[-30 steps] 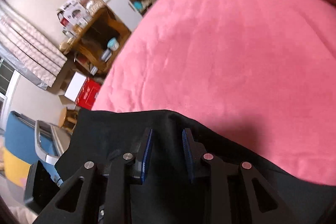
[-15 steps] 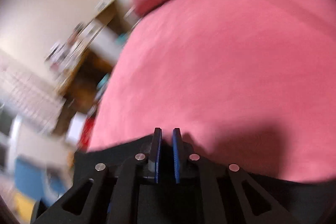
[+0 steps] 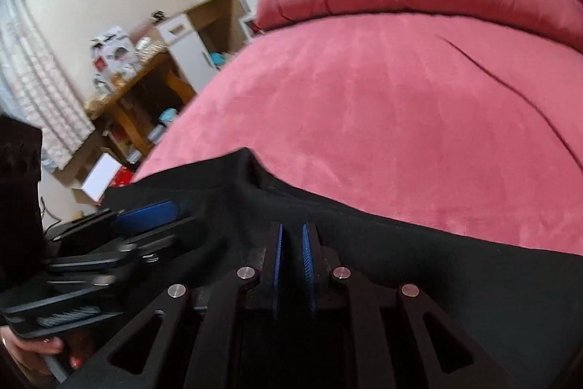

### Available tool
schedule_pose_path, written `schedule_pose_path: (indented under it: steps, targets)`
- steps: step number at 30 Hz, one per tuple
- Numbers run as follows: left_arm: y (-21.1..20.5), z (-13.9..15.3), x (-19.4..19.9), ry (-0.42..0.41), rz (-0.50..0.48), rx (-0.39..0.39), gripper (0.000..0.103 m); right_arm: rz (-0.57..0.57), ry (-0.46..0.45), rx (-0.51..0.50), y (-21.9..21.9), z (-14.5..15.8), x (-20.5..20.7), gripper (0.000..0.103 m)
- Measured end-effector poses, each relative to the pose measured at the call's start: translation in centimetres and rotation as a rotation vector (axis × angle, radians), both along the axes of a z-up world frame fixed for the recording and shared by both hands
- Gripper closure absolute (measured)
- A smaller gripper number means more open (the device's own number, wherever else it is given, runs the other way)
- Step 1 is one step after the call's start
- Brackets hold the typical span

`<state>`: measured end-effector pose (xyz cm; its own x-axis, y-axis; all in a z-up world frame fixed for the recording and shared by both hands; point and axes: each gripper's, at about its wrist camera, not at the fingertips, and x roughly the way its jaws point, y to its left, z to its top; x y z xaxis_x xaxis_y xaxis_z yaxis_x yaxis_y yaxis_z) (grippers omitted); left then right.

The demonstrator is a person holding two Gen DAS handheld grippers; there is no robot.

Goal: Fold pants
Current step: 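Grasp the pants edge with the right tool while the left tool hovers over fabric, then lift the gripped black pants edge off the bed with the right tool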

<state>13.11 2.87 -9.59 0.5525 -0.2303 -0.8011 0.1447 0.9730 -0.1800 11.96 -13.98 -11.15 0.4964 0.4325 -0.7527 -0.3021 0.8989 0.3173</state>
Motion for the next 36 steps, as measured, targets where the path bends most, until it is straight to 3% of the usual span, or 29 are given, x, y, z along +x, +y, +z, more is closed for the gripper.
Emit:
schedule_pose_path:
  steps: [4, 9, 14, 18, 23, 27, 30, 32, 36]
  targets:
    - [-0.6, -1.3, 1.9, -0.037, 0.03, 0.057, 0.053, -0.053, -0.003, -0.005, -0.5, -1.1, 0.6, 0.103]
    - [-0.9, -2.0, 0.6, -0.074, 0.03, 0.063, 0.052, -0.05, -0.051, 0.004, -0.5, -2.0, 0.6, 0.103]
    - [-1.2, -1.7, -0.3, -0.066, 0.005, 0.113, 0.05, -0.047, -0.039, 0.073, -1.7, -1.9, 0.2, 0.103]
    - [-0.7, -0.8, -2.5, -0.021, 0.002, 0.17, 0.05, -0.041, -0.048, 0.034, -1.1, -1.1, -0.3, 0.103]
    - [2.0, -0.7, -7.7, 0.01, 0.052, 0.188, 0.05, -0.07, -0.036, 0.021, -2.7, 0.9, -2.6, 0.085]
    - [3.7, -0.4, -10.6, -0.019, 0.086, 0.213, 0.049, -0.137, -0.034, 0.003, -6.2, 2.0, -4.6, 0.058]
    - [4.9, -0.1, -12.0, -0.018, 0.128, 0.181, 0.05, -0.236, -0.012, -0.042, -10.7, 2.4, -6.1, 0.055]
    - [6.0, 0.1, -12.3, -0.011, 0.153, 0.12, 0.05, -0.32, 0.021, -0.039, -14.2, 2.3, -6.9, 0.055]
    - [8.0, 1.1, -13.1, -0.05, 0.211, -0.049, 0.05, -0.481, 0.094, 0.139, -22.9, 2.0, -9.8, 0.055]
